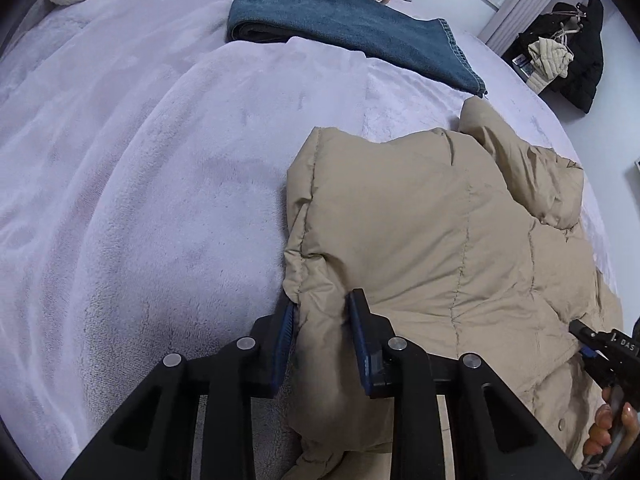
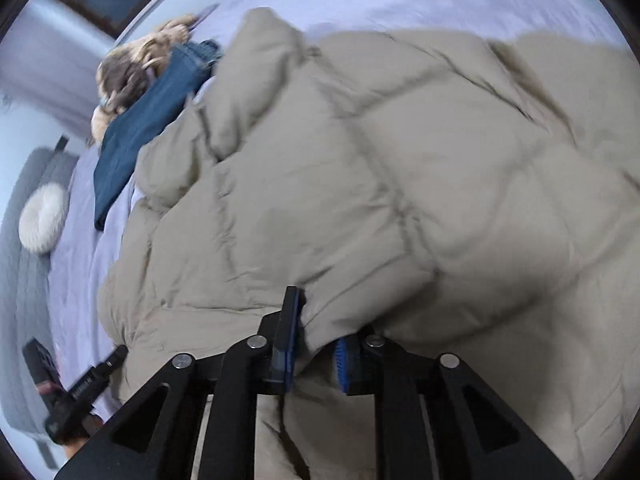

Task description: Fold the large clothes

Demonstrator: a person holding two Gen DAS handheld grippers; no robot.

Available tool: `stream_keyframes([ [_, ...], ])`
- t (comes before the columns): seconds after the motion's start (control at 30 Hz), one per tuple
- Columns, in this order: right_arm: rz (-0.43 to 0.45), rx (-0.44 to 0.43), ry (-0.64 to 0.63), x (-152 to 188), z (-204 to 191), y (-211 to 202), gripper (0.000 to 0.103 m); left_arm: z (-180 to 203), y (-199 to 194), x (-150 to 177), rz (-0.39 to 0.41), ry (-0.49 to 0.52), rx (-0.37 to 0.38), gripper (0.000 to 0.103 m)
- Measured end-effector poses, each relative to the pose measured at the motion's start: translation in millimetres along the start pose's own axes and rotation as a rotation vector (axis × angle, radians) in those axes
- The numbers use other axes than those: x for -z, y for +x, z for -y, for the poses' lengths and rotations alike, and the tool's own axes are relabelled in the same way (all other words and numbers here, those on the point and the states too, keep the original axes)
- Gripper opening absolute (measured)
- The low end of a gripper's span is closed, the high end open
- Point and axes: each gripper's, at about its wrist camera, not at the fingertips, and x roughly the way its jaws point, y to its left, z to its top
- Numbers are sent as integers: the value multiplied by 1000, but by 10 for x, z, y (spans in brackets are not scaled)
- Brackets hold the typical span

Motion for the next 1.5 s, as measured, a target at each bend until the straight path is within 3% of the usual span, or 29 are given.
stream_keyframes([
  [0.07,34,37,10,-19,61,-185,33,47,-155,-30,29,23,-35,30],
  [0.17,130,63,-49,-77,36,-527,33,37,-499,-75,127,42,-19,30],
  [0.27,179,53,-197,-174,-191,-677,31,114,-541,-192,137,87,3,30],
  [0.4,65,87,-379,-237,-515,-276,21,314,-168,-150,66,144,-65,30],
  [0.5,-54,176,-398,-119,-399,67,18,332,88,27,35,170,-134,30],
  [0.53,-67,184,-404,-83,-316,135,14,329,121,63,42,173,-136,30],
  [0.67,-42,169,-455,10,-235,23,13,382,144,50,35,204,-168,30],
  [0.73,-43,159,-443,9,-183,-100,14,436,84,13,23,212,-200,30],
  [0.8,-39,134,-390,-25,-73,-292,23,518,-40,-3,33,211,-208,30],
  [0.87,-43,67,-308,-15,98,-471,38,612,-180,30,41,203,-180,30],
  [0.93,-47,16,-229,-1,288,-627,47,757,-305,98,42,204,-151,30],
  [1.07,-40,-17,-99,65,678,-882,53,1195,-422,283,31,229,-110,30],
  [1.13,-31,-38,-34,79,864,-985,59,1414,-424,363,15,234,-93,73],
  [1.17,-24,-39,-11,79,940,-1034,60,1523,-443,409,29,234,-88,103],
  [1.23,-6,-26,16,69,1102,-1148,61,1775,-497,502,59,258,-73,103],
  [1.43,38,-14,87,-38,1675,-1496,80,2509,-395,723,-11,342,-35,103],
  [1.5,55,-11,124,-103,1883,-1592,82,2732,-354,819,-27,371,-28,103],
])
